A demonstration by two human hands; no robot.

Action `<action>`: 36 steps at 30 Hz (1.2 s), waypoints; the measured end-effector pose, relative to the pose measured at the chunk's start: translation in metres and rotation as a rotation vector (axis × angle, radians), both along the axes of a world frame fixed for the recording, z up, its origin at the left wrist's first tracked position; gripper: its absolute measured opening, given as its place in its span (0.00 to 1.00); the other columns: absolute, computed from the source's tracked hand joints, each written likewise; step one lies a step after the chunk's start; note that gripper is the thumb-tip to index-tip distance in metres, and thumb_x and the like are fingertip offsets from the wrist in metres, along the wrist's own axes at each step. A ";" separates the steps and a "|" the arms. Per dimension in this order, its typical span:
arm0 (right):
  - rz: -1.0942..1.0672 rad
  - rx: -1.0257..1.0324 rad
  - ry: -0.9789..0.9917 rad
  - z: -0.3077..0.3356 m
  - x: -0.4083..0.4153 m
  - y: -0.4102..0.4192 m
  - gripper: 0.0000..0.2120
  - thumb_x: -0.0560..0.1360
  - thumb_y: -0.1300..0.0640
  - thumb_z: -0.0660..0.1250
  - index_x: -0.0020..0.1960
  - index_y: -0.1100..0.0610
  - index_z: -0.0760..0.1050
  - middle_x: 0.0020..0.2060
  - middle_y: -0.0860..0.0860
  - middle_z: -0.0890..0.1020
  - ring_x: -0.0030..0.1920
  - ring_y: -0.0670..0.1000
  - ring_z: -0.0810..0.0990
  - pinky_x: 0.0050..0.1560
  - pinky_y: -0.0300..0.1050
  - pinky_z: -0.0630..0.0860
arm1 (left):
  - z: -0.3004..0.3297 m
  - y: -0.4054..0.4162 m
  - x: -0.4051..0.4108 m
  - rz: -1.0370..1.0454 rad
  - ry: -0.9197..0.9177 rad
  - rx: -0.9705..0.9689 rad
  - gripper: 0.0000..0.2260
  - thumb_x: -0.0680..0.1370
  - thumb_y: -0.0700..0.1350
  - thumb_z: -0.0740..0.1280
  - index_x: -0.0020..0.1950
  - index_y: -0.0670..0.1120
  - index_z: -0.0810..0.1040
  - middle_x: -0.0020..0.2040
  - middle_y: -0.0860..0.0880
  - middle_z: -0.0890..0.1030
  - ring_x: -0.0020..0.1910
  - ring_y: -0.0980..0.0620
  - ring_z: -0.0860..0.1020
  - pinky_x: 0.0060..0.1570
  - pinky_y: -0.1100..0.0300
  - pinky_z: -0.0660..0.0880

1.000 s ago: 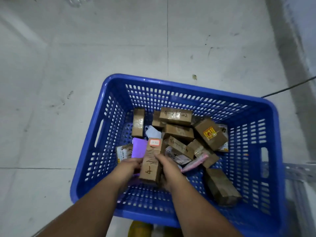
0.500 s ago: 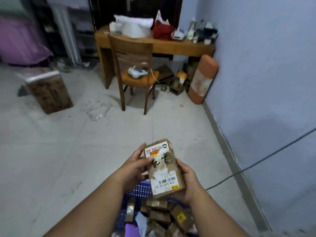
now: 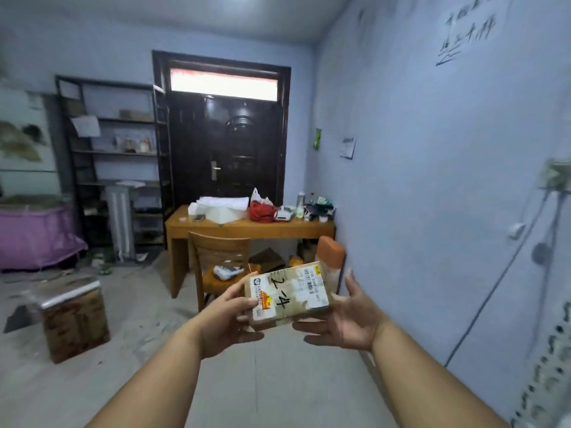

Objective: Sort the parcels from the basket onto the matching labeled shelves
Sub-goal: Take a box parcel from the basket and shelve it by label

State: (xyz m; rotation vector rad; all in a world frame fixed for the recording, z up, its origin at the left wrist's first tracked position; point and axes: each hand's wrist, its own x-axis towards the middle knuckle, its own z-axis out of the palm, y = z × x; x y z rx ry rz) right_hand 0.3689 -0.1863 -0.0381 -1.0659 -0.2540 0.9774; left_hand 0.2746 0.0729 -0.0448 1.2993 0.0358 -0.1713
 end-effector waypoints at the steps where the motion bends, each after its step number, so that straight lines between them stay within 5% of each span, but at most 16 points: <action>1: -0.038 0.014 -0.043 0.011 0.002 -0.001 0.45 0.66 0.24 0.57 0.73 0.52 0.68 0.70 0.62 0.70 0.65 0.65 0.74 0.64 0.61 0.70 | 0.007 -0.005 -0.002 0.049 -0.034 -0.009 0.23 0.77 0.40 0.67 0.68 0.58 0.69 0.60 0.41 0.81 0.59 0.39 0.80 0.59 0.41 0.76; 4: -0.124 0.045 -0.222 0.039 0.000 0.007 0.35 0.70 0.44 0.73 0.73 0.50 0.67 0.65 0.60 0.74 0.60 0.61 0.77 0.64 0.56 0.69 | 0.025 -0.025 -0.008 0.178 -0.106 -0.083 0.23 0.74 0.37 0.70 0.66 0.50 0.69 0.58 0.40 0.81 0.56 0.39 0.81 0.58 0.40 0.76; 7: -0.272 0.107 -0.359 0.067 -0.008 0.021 0.31 0.71 0.67 0.71 0.69 0.50 0.66 0.60 0.63 0.80 0.58 0.64 0.80 0.62 0.62 0.74 | 0.055 -0.044 -0.016 0.215 -0.154 0.041 0.29 0.70 0.37 0.75 0.66 0.48 0.66 0.59 0.40 0.80 0.54 0.41 0.82 0.55 0.42 0.78; 9: -0.368 0.170 -0.420 0.085 -0.011 0.029 0.34 0.71 0.73 0.69 0.70 0.49 0.65 0.59 0.64 0.80 0.57 0.67 0.80 0.57 0.67 0.76 | 0.078 -0.052 -0.017 0.225 -0.211 0.166 0.26 0.71 0.39 0.76 0.62 0.55 0.68 0.59 0.44 0.79 0.53 0.46 0.83 0.53 0.46 0.80; 12: -0.440 0.248 -0.522 0.114 -0.011 0.030 0.30 0.74 0.66 0.71 0.72 0.53 0.65 0.61 0.62 0.79 0.59 0.67 0.80 0.59 0.71 0.73 | 0.113 -0.056 -0.018 0.188 -0.303 0.263 0.23 0.74 0.48 0.72 0.65 0.64 0.70 0.58 0.53 0.82 0.56 0.52 0.82 0.59 0.47 0.77; 15: -0.509 0.213 -0.646 0.151 -0.021 0.031 0.20 0.76 0.53 0.69 0.68 0.52 0.73 0.60 0.58 0.81 0.59 0.63 0.81 0.60 0.68 0.74 | 0.143 -0.058 -0.010 0.185 -0.374 0.289 0.22 0.79 0.51 0.65 0.72 0.61 0.65 0.58 0.55 0.82 0.59 0.53 0.79 0.63 0.50 0.73; 19: -0.628 -0.091 -1.003 0.194 -0.044 0.044 0.19 0.81 0.43 0.57 0.71 0.39 0.66 0.60 0.46 0.81 0.51 0.48 0.84 0.46 0.46 0.82 | 0.174 -0.069 -0.008 0.194 -0.516 0.246 0.24 0.81 0.46 0.63 0.74 0.60 0.62 0.61 0.53 0.81 0.60 0.52 0.80 0.57 0.54 0.77; 22: -0.577 -0.203 -1.120 0.207 -0.060 0.052 0.26 0.82 0.51 0.58 0.76 0.38 0.52 0.64 0.40 0.72 0.58 0.43 0.75 0.44 0.30 0.72 | 0.186 -0.077 -0.007 0.272 -0.587 0.174 0.24 0.82 0.46 0.60 0.75 0.62 0.57 0.66 0.53 0.77 0.62 0.51 0.77 0.58 0.54 0.77; 28: -0.550 -0.340 -1.151 0.197 -0.069 0.050 0.35 0.81 0.58 0.61 0.78 0.39 0.45 0.73 0.43 0.68 0.70 0.49 0.70 0.63 0.45 0.69 | 0.182 -0.067 -0.006 0.312 -0.540 0.278 0.24 0.83 0.46 0.57 0.77 0.62 0.55 0.71 0.54 0.70 0.69 0.51 0.70 0.67 0.52 0.67; 33: -0.516 -0.357 -1.187 0.193 -0.070 0.048 0.34 0.82 0.58 0.60 0.78 0.38 0.45 0.72 0.43 0.68 0.70 0.48 0.70 0.66 0.47 0.68 | 0.177 -0.061 -0.012 0.307 -0.519 0.362 0.24 0.83 0.45 0.57 0.78 0.57 0.55 0.75 0.52 0.65 0.68 0.54 0.68 0.58 0.62 0.68; 36: -0.489 -0.353 -1.191 0.192 -0.072 0.049 0.34 0.82 0.58 0.60 0.78 0.38 0.45 0.72 0.43 0.68 0.68 0.47 0.71 0.64 0.45 0.69 | 0.174 -0.056 -0.013 0.303 -0.519 0.374 0.24 0.83 0.46 0.57 0.78 0.58 0.55 0.78 0.51 0.59 0.72 0.52 0.65 0.65 0.56 0.66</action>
